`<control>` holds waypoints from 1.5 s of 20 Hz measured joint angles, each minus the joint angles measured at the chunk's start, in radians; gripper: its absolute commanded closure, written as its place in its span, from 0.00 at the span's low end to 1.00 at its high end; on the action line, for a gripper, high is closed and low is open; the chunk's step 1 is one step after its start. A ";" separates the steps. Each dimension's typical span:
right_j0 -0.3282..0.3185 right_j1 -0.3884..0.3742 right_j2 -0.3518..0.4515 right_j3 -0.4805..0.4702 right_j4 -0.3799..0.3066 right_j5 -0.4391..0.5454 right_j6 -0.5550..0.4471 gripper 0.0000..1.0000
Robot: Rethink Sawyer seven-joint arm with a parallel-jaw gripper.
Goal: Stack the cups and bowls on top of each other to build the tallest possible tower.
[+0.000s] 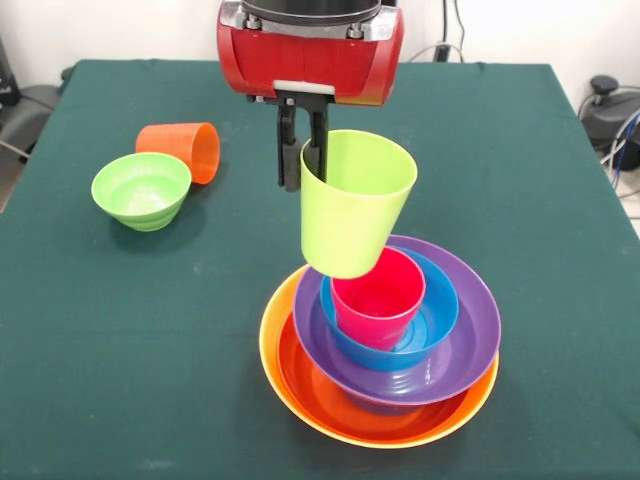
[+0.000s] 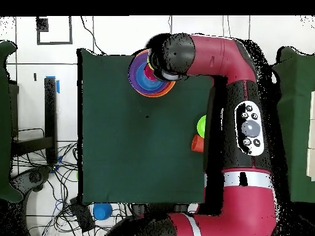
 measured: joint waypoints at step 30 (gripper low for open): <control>0.062 0.000 -0.066 0.022 0.007 -0.073 0.000 1.00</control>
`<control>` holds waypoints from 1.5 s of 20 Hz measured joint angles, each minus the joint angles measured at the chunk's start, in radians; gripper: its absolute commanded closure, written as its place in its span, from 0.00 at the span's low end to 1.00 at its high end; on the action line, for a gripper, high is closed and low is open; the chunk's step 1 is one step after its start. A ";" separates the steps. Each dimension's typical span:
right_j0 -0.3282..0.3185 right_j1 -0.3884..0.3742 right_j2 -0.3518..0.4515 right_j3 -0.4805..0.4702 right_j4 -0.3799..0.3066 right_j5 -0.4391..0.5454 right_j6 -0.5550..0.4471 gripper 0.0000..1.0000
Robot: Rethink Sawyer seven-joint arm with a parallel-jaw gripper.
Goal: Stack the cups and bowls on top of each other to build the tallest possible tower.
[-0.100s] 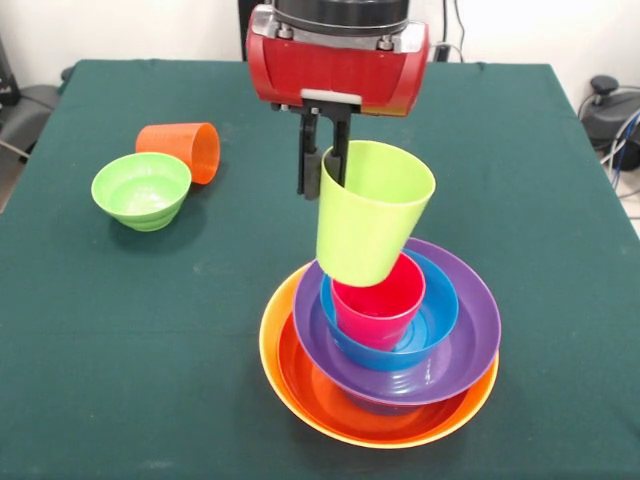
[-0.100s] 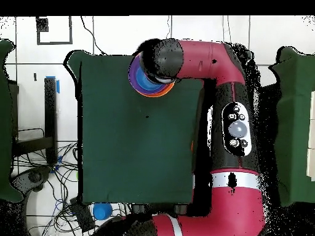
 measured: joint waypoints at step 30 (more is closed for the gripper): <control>0.023 0.001 -0.040 0.001 0.034 -0.046 0.000 1.00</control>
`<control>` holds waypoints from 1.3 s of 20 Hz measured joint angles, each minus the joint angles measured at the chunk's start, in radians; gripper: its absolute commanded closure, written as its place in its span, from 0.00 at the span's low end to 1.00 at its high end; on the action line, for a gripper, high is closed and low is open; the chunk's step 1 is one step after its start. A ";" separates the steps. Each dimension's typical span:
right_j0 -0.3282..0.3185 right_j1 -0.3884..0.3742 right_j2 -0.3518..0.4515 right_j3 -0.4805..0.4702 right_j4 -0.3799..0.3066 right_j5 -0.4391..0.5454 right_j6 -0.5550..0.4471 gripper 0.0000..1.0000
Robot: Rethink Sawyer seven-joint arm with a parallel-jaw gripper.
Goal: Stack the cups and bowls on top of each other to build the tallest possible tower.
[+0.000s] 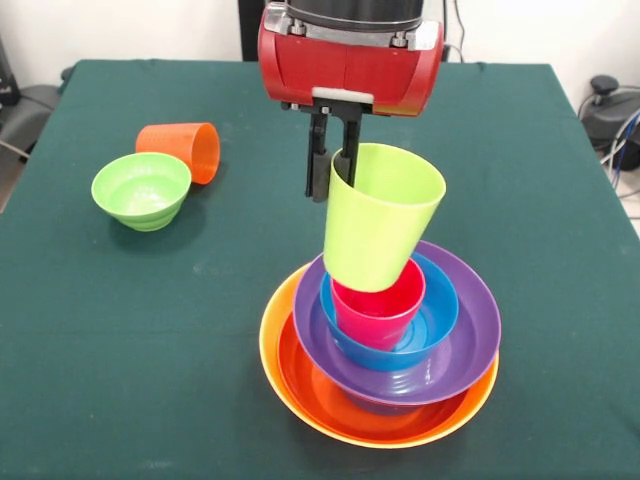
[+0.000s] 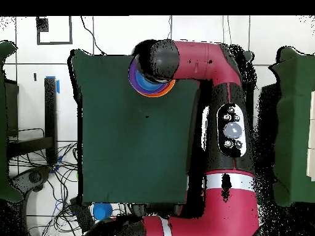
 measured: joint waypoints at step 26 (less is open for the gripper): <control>0.000 0.026 -0.001 0.011 0.044 -0.018 0.000 1.00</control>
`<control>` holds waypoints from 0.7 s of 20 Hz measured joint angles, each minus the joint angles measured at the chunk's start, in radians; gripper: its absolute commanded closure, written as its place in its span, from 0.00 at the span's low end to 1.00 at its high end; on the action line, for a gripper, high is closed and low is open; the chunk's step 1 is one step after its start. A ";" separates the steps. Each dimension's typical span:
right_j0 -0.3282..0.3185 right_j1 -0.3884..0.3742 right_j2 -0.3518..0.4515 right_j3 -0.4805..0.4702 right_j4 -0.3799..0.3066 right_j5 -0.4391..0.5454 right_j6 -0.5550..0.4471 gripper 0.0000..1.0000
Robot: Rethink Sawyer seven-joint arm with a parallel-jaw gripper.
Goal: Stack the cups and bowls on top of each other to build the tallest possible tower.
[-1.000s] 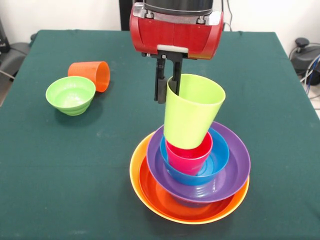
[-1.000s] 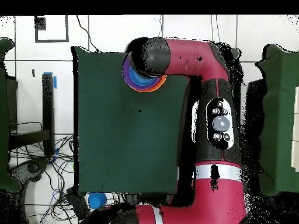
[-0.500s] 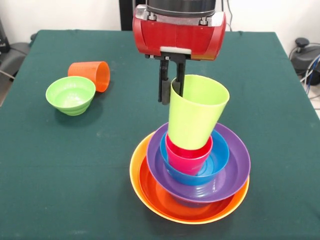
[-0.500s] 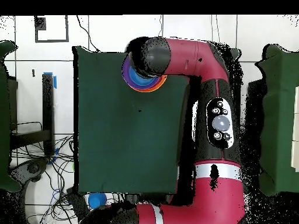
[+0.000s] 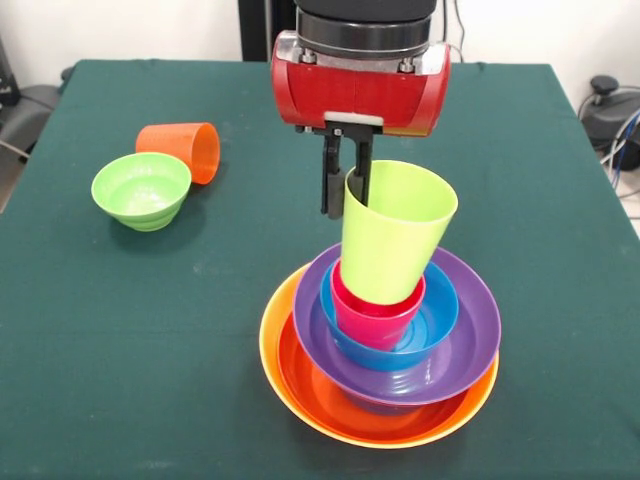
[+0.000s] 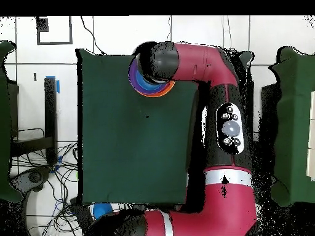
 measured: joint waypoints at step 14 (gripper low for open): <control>0.000 0.000 0.000 0.025 0.000 0.000 0.000 0.00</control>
